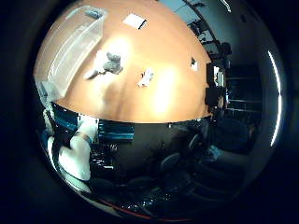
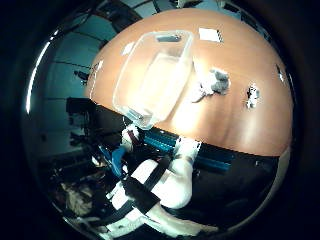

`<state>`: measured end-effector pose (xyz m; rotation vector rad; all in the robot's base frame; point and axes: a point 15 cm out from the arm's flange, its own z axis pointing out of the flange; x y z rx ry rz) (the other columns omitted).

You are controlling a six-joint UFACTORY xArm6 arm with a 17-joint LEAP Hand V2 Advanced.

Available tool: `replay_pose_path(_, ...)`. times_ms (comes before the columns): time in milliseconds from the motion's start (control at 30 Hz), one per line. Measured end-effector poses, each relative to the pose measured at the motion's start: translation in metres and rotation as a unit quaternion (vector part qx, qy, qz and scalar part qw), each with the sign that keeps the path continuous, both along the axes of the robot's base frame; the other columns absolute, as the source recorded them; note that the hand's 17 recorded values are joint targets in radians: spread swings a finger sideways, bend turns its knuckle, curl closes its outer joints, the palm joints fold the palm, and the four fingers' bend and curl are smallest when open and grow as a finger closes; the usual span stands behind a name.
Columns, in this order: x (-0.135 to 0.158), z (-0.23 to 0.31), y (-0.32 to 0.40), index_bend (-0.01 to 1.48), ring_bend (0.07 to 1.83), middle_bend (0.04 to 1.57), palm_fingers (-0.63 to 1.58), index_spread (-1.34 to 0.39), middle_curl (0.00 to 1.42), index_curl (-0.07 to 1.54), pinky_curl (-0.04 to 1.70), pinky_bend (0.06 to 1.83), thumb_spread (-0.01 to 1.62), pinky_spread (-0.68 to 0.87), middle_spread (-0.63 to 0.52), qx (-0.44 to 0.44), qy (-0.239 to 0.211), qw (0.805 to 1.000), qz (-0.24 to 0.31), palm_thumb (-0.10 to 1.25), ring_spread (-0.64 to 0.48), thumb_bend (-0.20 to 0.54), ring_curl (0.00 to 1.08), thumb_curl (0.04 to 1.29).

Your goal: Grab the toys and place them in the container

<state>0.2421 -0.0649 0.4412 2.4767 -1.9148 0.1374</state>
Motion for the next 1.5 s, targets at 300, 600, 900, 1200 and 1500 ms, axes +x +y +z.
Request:
replay_pose_path(300, 0.019, -0.013, -0.049, 0.17, 0.25, 0.19, 0.09, -0.41, 0.30, 0.29, 0.28, 0.40, 0.95, 0.40, 0.08, -0.033, 0.010, 0.999, -0.022, 0.22, 0.19, -0.030, 0.24, 0.27)
replay_pose_path(600, 0.081, -0.078, -0.103, 0.16, 0.26, 0.19, 0.08, -0.40, 0.30, 0.27, 0.30, 0.40, 0.97, 0.40, 0.06, -0.034, 0.047, 0.997, -0.046, 0.22, 0.19, -0.027, 0.25, 0.27)
replay_pose_path(900, 0.125, -0.141, -0.110, 0.17, 0.25, 0.19, 0.06, -0.39, 0.30, 0.28, 0.31, 0.39, 0.99, 0.40, 0.06, -0.005, 0.071, 0.996, -0.050, 0.25, 0.19, -0.025, 0.26, 0.27)
replay_pose_path(1200, 0.154, -0.175, -0.096, 0.16, 0.24, 0.19, 0.05, -0.38, 0.30, 0.27, 0.31, 0.40, 1.00, 0.39, 0.07, 0.005, 0.066, 0.997, -0.042, 0.29, 0.20, -0.025, 0.26, 0.27)
replay_pose_path(1500, 0.182, -0.225, -0.070, 0.17, 0.24, 0.18, 0.05, -0.38, 0.30, 0.28, 0.31, 0.39, 0.99, 0.39, 0.08, 0.037, 0.072, 0.996, -0.031, 0.32, 0.20, -0.027, 0.26, 0.27)
